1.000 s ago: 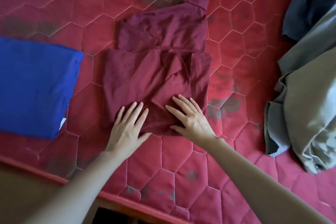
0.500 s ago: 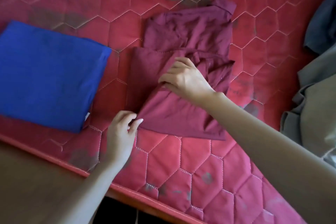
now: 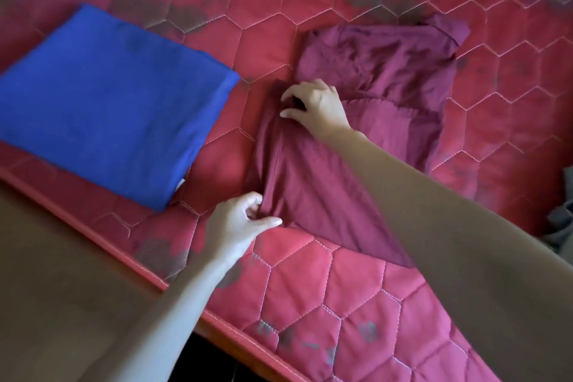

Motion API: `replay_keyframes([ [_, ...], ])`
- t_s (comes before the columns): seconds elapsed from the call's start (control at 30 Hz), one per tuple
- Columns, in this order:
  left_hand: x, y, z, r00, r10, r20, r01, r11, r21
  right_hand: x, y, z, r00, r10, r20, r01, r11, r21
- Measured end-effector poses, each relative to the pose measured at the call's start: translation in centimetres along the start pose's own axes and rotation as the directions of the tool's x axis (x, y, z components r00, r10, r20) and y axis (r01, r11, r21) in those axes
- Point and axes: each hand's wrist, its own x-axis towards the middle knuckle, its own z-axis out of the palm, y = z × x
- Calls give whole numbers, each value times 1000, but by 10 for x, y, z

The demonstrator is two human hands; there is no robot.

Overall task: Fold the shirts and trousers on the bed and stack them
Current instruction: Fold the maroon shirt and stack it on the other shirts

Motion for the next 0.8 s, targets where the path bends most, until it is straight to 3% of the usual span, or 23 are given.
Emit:
replay_keyframes([
  [0.1, -5, -1, -1, 991, 111, -78, -97, 981, 165, -23, 2, 1, 986, 6, -168, -21, 996, -91],
  [0.17, -7, -5, -1, 988, 120, -96, -107, 985, 133, -44, -3, -1, 941, 33, -338, -52, 998, -46],
  [0.23, -9, -7, -1, 991, 110, -82, -104, 992, 74, -75, -8, 2, 916, 37, -400, -53, 998, -29],
  [0.4, -12, -10, 1, 982, 167, -84, -160, 984, 77, -184, 3, 23, 947, 44, -319, -76, 993, -86],
  [0.6, -15, -17, 1, 946, 305, -110, -279, 939, 200, -278, 22, 49, 997, -32, -70, 16, 975, -223],
  [0.8, -17, -22, -1, 934, 348, -77, -323, 919, 226, -295, 21, 50, 977, 91, -194, -119, 983, -140],
])
